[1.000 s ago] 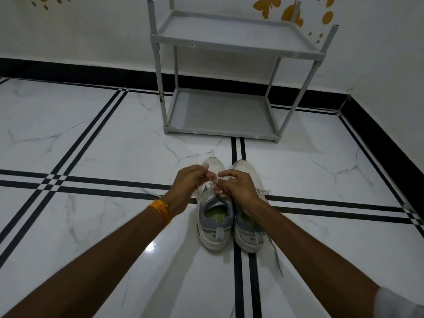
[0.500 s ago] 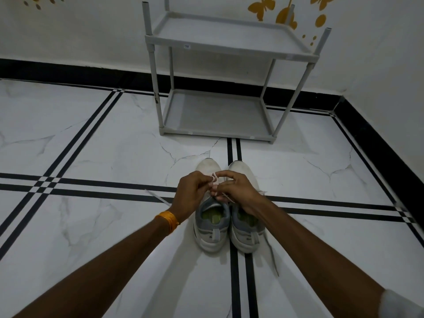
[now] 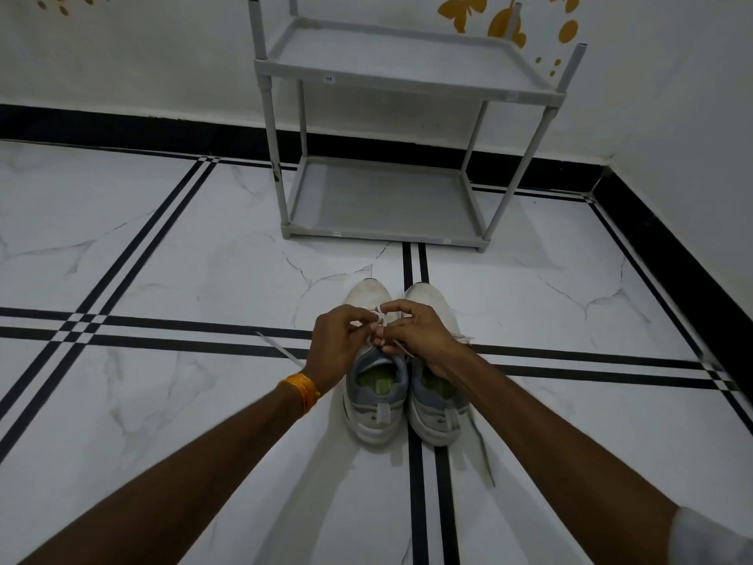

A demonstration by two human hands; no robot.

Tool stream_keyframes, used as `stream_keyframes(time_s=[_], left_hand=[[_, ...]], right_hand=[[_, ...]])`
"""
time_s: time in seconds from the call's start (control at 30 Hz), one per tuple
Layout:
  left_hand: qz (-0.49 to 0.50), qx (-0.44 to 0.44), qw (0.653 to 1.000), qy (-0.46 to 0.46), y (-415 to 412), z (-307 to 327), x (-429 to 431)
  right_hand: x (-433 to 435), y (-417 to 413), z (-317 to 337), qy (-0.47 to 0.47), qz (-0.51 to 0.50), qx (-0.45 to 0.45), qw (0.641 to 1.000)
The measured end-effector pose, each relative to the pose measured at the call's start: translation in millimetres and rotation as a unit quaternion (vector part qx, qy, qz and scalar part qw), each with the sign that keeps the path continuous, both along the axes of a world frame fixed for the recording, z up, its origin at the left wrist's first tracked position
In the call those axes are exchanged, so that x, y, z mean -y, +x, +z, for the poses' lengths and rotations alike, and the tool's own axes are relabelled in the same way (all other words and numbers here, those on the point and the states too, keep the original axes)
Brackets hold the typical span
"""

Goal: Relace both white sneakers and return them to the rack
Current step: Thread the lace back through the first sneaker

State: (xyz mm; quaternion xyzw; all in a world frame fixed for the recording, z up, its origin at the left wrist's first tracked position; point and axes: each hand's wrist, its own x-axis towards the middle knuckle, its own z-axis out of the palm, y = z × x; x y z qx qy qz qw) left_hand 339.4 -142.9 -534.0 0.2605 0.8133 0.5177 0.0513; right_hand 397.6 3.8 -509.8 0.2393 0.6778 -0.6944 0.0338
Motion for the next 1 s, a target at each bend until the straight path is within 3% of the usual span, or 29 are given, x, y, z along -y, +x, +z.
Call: stream_keyframes(time_s=[0.2,0.43,0.63,0.83,0.93,1.0], left_hand=[[0.059,0.054,0.997,0.010,-4,3,-2],[-0.009,0.021,1.000,0.001,-4,1,-4],[0.010,0.155,0.985,0.074,-2,3,-10],[0.106,0.225,0.965,0.078,-6,6,-19],[0.070,0.330,0.938,0.080,-16,6,-14],[-0.010,0.374,0.923,0.085,-21,6,-10]], right_hand=[[0,-1,0,0.010,0.004,0.007,1.000],[0,-1,1,0.042,0.023,-0.006,0.999],[1,0,-1,0.055,0.032,-0.023,0.998],[0,-1,2,0.129,0.079,-0.031,0.988],[-2,1,3,0.122,0.099,-0.043,0.987],[-3,2,3,0.117,0.108,-0.051,0.986]])
